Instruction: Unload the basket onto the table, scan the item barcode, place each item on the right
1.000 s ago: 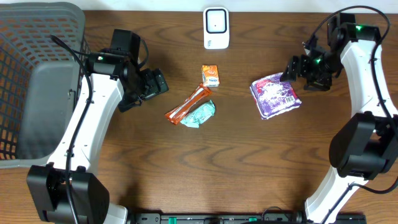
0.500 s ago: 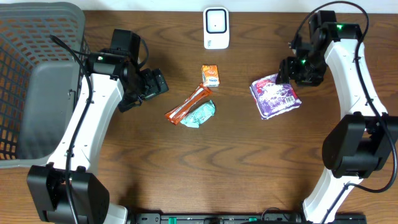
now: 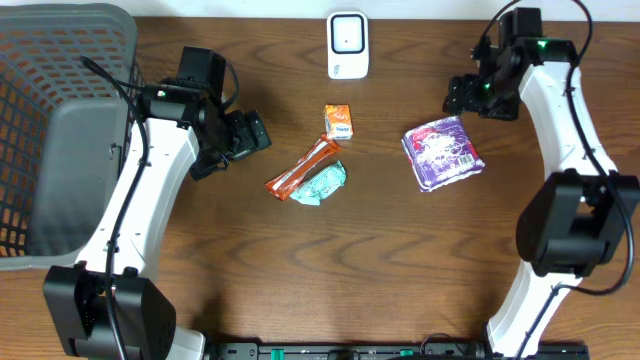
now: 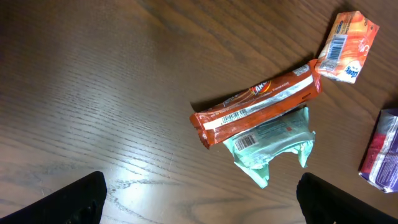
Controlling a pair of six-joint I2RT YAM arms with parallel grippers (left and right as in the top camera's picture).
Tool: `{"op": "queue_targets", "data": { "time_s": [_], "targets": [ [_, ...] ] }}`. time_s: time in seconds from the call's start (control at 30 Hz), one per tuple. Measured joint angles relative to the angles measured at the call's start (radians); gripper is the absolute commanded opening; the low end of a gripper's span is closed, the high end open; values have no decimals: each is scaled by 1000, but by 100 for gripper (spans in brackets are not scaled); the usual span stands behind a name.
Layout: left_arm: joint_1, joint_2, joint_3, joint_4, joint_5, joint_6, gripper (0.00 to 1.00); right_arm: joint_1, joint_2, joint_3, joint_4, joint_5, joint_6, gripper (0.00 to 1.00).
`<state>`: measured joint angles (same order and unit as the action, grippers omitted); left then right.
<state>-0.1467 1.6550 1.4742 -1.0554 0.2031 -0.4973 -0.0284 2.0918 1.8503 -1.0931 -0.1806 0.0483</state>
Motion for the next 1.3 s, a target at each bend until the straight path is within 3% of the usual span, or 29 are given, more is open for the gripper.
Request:
{"op": "queue_targets", "data": {
  "time_s": [0.4, 0.77, 1.13, 1.3],
  "targets": [
    [0, 0, 0, 0, 0, 0, 98, 2, 146, 0, -87, -154, -95, 82],
    [0, 0, 0, 0, 0, 0, 98, 87, 160, 0, -179, -257, -137, 78],
    [0, 0, 0, 0, 0, 0, 98, 138, 82, -2, -153, -247, -44, 90],
    [0, 0, 0, 0, 0, 0, 98, 90, 55, -2, -148, -231, -117, 93]
  ]
}}
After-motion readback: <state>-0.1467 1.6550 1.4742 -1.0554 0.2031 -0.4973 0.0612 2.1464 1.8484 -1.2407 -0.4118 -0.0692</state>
